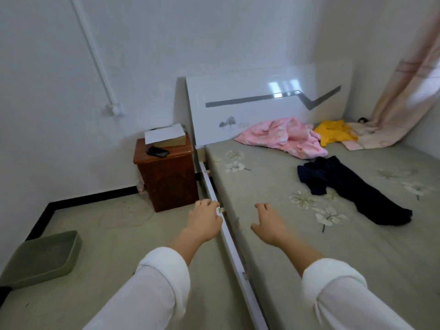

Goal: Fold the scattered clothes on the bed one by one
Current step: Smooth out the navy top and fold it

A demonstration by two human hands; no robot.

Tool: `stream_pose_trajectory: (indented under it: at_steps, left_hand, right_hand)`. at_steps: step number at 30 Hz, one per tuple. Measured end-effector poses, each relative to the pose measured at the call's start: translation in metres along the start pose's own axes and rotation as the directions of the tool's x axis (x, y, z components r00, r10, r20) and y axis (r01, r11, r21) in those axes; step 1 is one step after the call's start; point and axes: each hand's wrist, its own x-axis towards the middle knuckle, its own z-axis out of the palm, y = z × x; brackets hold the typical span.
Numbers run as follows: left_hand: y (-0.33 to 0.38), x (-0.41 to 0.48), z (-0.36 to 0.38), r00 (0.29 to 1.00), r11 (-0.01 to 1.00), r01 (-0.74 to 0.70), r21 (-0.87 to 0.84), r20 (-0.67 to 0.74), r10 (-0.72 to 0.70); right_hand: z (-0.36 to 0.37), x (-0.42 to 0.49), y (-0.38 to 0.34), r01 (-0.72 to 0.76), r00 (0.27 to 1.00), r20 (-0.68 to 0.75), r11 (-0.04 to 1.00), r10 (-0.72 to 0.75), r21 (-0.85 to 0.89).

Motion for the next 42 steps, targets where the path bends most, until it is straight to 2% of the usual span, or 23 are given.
stream_pose_trajectory:
  at_steps: [8, 13, 18, 26, 32, 37, 40, 42]
  left_hand:
    - [0.007, 0.166, 0.009, 0.954, 0.976, -0.213, 0.051, 0.226, 0.197]
    - [0.036, 0.265, 0.032, 0.896, 0.933, -0.359, 0.037, 0.295, 0.333]
    - [0.068, 0.374, 0.074, 0.827, 0.894, -0.446, 0.035, 0.397, 0.397]
    - [0.099, 0.529, 0.165, 0.762, 0.885, -0.452, 0.110, 0.563, 0.319]
    - [0.123, 0.631, 0.237, 0.731, 0.881, -0.465, 0.086, 0.599, 0.327]
    - [0.138, 0.691, 0.302, 0.712, 0.863, -0.499, 0.077, 0.605, 0.357]
    - [0.135, 0.711, 0.340, 0.680, 0.858, -0.495, 0.135, 0.675, 0.286]
    - [0.125, 0.713, 0.362, 0.663, 0.843, -0.508, 0.176, 0.705, 0.252]
  right_hand:
    - [-0.005, 0.105, 0.026, -0.258, 0.966, 0.008, 0.955, 0.259, 0.145]
    - [-0.018, 0.162, 0.071, -0.397, 0.914, 0.006, 0.894, 0.405, 0.207]
    - [-0.017, 0.236, 0.135, -0.487, 0.859, -0.010, 0.823, 0.512, 0.294]
    - [-0.009, 0.374, 0.254, -0.623, 0.765, 0.076, 0.705, 0.639, 0.338]
    - [-0.001, 0.463, 0.328, -0.675, 0.718, 0.083, 0.662, 0.691, 0.326]
    - [0.010, 0.522, 0.380, -0.695, 0.683, -0.010, 0.654, 0.730, 0.297]
    - [0.016, 0.545, 0.407, -0.702, 0.654, -0.155, 0.670, 0.741, 0.240]
    - [0.020, 0.556, 0.424, -0.712, 0.652, -0.192, 0.680, 0.733, 0.178]
